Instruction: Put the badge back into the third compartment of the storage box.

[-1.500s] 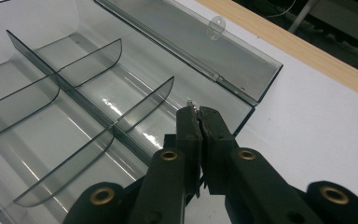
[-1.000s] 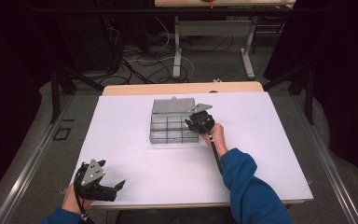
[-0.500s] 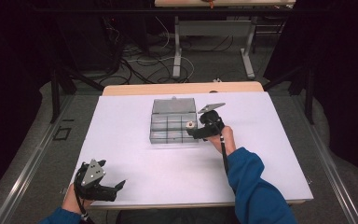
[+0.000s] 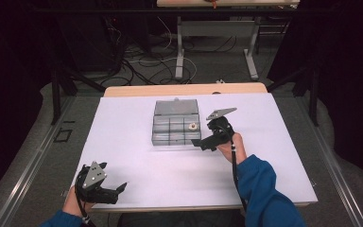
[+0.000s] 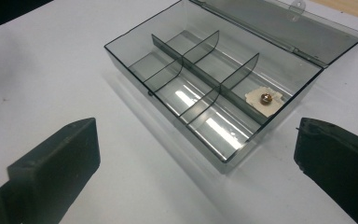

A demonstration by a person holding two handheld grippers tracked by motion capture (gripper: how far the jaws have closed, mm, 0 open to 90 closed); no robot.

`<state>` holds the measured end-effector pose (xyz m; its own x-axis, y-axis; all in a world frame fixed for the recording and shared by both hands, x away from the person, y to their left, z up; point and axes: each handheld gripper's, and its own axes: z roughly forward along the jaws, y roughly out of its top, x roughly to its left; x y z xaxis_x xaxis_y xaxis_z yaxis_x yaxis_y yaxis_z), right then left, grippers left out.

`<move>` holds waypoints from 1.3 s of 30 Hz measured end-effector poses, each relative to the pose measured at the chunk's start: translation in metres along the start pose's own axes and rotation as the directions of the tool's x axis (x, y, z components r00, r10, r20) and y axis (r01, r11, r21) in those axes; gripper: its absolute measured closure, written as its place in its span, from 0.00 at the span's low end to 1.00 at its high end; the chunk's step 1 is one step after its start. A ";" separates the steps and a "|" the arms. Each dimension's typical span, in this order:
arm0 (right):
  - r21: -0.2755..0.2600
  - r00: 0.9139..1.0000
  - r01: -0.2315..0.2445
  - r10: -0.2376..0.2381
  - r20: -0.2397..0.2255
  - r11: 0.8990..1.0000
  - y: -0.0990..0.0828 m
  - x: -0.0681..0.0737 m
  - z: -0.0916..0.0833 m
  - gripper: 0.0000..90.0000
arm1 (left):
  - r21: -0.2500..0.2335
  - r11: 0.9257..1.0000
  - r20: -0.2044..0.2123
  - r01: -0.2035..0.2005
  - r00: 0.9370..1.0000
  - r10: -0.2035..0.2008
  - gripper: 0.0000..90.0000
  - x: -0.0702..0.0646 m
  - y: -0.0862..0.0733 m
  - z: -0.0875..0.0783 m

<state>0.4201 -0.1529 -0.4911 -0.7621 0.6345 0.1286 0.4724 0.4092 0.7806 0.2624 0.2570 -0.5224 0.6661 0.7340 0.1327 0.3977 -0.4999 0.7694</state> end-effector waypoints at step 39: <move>0.019 0.995 0.048 -0.050 0.092 0.999 -0.082 0.037 -0.094 0.00 | 0.008 1.000 0.005 -0.011 1.000 0.011 0.01 -0.002 0.000 0.000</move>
<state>0.3119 -0.2241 -0.4929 -0.7409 0.6708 0.0331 0.4433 0.4514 0.7744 0.2609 0.2559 -0.5226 0.6735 0.7262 0.1378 0.3953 -0.5115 0.7630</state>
